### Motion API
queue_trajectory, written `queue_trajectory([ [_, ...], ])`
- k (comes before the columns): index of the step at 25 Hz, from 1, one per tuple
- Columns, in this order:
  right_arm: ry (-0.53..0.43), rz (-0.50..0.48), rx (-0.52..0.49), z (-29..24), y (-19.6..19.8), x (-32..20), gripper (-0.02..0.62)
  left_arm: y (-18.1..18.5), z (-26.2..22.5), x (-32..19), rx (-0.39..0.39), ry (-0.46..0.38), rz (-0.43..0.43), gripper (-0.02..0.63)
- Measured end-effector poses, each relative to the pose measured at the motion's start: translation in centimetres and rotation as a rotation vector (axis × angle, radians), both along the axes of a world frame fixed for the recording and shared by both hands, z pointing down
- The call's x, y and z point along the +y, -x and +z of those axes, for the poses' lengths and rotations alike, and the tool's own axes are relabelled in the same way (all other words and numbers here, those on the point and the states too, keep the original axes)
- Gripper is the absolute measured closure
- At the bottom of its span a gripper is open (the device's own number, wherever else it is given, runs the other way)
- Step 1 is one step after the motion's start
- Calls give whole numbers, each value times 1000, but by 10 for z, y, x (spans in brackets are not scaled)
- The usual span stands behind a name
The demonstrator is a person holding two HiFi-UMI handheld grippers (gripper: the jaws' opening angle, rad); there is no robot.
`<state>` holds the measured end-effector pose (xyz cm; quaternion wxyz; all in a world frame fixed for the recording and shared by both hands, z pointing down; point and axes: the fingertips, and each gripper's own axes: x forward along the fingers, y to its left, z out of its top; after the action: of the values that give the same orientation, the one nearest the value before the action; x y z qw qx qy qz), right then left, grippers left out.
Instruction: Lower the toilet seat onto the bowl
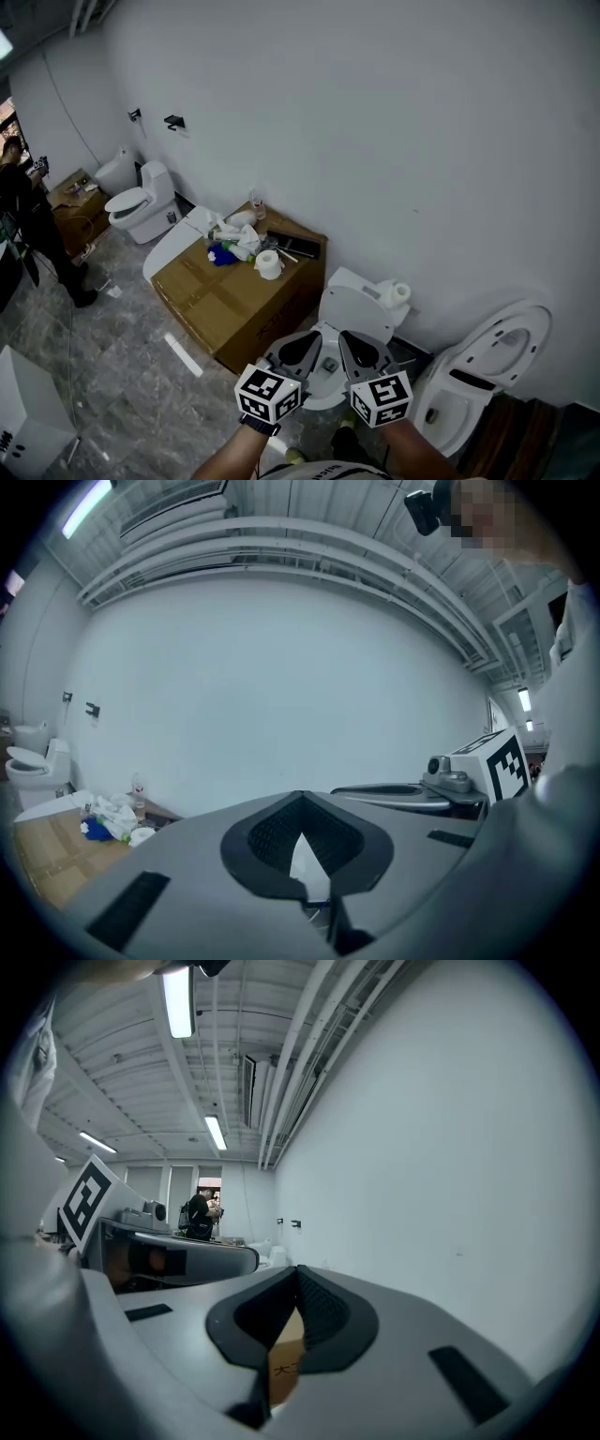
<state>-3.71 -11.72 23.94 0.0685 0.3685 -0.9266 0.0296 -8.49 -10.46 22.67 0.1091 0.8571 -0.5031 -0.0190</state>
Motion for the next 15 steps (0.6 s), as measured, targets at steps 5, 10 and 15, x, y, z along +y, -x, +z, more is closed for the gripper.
queue_trajectory([
  [5, -17, 8, -10, -4, -2, -3, 578, 1, 3, -2, -6, 0, -12, 597],
  [10, -23, 4, -5, -5, -2, -4, 578, 1, 2, -4, -8, -9, -23, 597],
  [15, -23, 0, -2, -5, 1, -5, 578, 6, -1, -5, -9, -22, -35, 597],
])
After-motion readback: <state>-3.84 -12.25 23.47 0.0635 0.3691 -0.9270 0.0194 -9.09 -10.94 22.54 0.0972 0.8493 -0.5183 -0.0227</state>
